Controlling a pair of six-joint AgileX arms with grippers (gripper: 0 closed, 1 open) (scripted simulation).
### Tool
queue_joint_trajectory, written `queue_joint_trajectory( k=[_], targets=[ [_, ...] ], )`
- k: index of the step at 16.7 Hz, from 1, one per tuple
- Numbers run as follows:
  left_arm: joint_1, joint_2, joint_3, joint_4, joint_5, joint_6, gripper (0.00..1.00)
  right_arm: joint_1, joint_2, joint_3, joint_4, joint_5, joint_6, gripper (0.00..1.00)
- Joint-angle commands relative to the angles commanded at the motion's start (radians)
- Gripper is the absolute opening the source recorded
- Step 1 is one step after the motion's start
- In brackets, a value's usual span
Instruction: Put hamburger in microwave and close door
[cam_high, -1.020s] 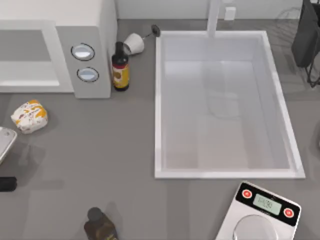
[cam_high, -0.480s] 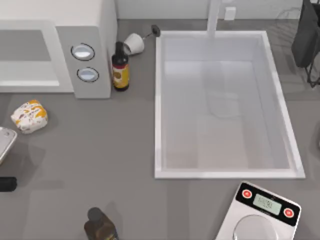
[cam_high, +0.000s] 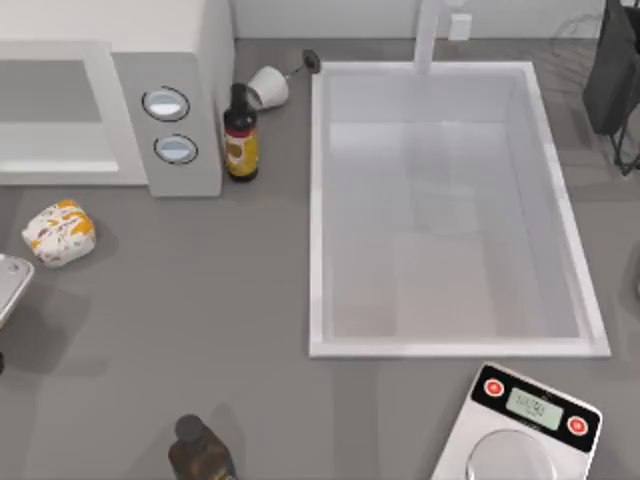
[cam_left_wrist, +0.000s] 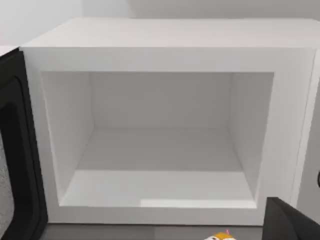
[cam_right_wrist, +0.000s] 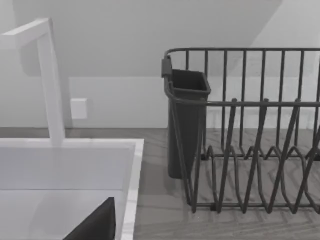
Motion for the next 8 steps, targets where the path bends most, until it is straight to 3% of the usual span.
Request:
queue_joint_trajectory(
  k=[4, 8],
  targets=[
    [0.095, 0.028, -0.001, 0.029, 0.096, 0.0, 0.0, 0.0, 0.0, 0.0, 0.0, 0.0, 0.0, 1.0],
    [0.094, 0.025, -0.001, 0.028, 0.094, 0.001, 0.0, 0.0, 0.0, 0.0, 0.0, 0.0, 0.0, 1.0]
  ],
)
